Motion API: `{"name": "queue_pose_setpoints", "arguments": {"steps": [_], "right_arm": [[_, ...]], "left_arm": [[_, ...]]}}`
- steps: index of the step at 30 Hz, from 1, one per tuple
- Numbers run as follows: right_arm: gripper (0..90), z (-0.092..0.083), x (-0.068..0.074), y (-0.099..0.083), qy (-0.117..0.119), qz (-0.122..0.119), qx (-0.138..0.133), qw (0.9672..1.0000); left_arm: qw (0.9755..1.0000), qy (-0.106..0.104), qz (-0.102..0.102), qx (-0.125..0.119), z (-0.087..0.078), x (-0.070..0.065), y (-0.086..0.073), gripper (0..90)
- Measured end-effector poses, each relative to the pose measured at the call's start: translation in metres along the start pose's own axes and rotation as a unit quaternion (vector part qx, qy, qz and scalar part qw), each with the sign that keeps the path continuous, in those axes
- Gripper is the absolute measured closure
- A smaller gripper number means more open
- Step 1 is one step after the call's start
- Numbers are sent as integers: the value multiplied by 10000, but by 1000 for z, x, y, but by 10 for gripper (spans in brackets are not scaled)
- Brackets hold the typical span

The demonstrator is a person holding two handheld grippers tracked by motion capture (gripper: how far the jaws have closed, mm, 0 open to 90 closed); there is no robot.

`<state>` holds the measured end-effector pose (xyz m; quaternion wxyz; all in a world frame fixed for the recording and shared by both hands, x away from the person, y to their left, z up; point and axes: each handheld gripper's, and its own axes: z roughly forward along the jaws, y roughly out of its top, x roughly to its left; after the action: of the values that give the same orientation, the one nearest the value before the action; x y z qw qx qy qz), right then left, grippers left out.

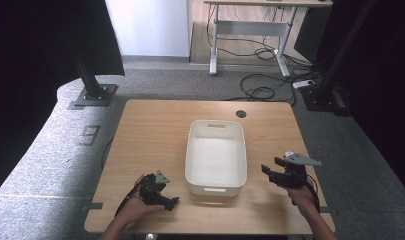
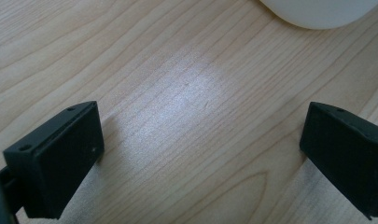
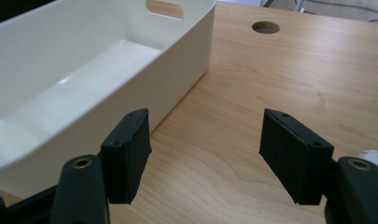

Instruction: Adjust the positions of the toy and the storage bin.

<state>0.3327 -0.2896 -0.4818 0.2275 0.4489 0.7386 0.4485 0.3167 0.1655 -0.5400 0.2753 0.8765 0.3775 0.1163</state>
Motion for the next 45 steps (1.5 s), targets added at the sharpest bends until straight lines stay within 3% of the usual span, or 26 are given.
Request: {"name": "queue_pose_setpoints", "arguments": {"steps": [3,10,18,21,24,31,45], "right_arm": [[329,1,-1,0,-100,-140,-48,9998],[323,1,-10,0,-206,-103,-51,9997],[315,1,-23,-2,-254,44,126,9996],[301,1,-28,-3,-161,259,211,9993],[293,2,-31,-2,-161,281,231,9992],[293,7,-34,-4,-301,161,381,9987],[296,11,-46,-8,-519,143,514,9972]], "left_arm": [[10000,-6,0,-16,0,0,-1,0],[10000,-32,46,-21,0,1,0,0],[10000,-23,31,-28,0,1,0,0],[10000,-30,34,-33,0,1,0,0],[10000,-37,45,-40,0,1,0,0],[10000,-37,46,-43,0,1,0,0],[10000,-37,42,-54,0,1,-1,0]]}}
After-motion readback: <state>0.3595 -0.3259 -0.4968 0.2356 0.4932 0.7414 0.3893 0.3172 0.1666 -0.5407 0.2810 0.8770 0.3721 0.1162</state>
